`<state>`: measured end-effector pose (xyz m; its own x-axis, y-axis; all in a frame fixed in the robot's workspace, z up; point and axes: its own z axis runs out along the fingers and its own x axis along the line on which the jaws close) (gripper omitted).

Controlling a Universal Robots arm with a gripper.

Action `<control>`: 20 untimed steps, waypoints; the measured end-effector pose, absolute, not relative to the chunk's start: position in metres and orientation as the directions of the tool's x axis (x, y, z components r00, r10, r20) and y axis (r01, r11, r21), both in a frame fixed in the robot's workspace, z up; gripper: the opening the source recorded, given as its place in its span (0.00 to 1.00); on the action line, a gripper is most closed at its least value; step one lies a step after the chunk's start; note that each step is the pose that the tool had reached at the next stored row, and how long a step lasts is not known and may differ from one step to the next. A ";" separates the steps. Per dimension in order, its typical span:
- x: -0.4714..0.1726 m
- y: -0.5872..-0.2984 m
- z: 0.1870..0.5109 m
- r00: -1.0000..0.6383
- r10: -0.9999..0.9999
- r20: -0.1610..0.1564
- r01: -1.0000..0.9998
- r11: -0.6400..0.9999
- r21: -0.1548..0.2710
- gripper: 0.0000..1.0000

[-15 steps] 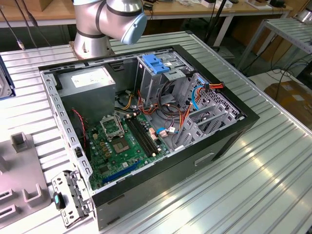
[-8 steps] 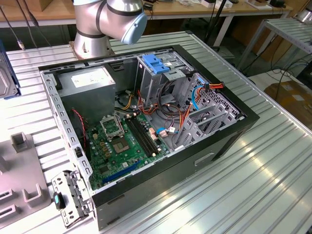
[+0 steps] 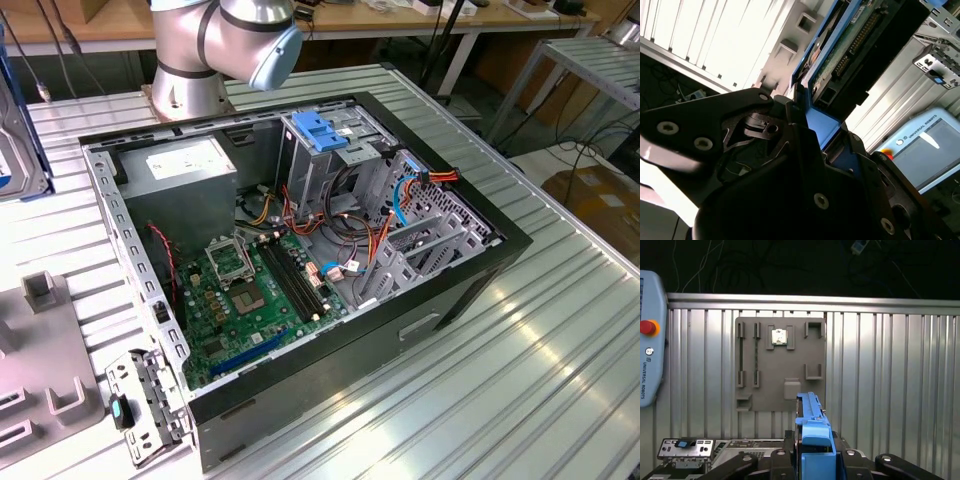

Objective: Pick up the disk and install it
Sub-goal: 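Pick up the disk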

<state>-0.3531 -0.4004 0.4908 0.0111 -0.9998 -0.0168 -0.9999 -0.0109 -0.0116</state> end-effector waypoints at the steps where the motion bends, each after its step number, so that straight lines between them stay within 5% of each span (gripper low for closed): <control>1: -0.352 -0.400 0.491 0.011 -1.000 -0.017 -1.000 -0.011 -0.012 0.37; 20: -0.321 -0.401 0.491 0.011 -1.000 -0.017 -1.000 -0.011 -0.012 0.37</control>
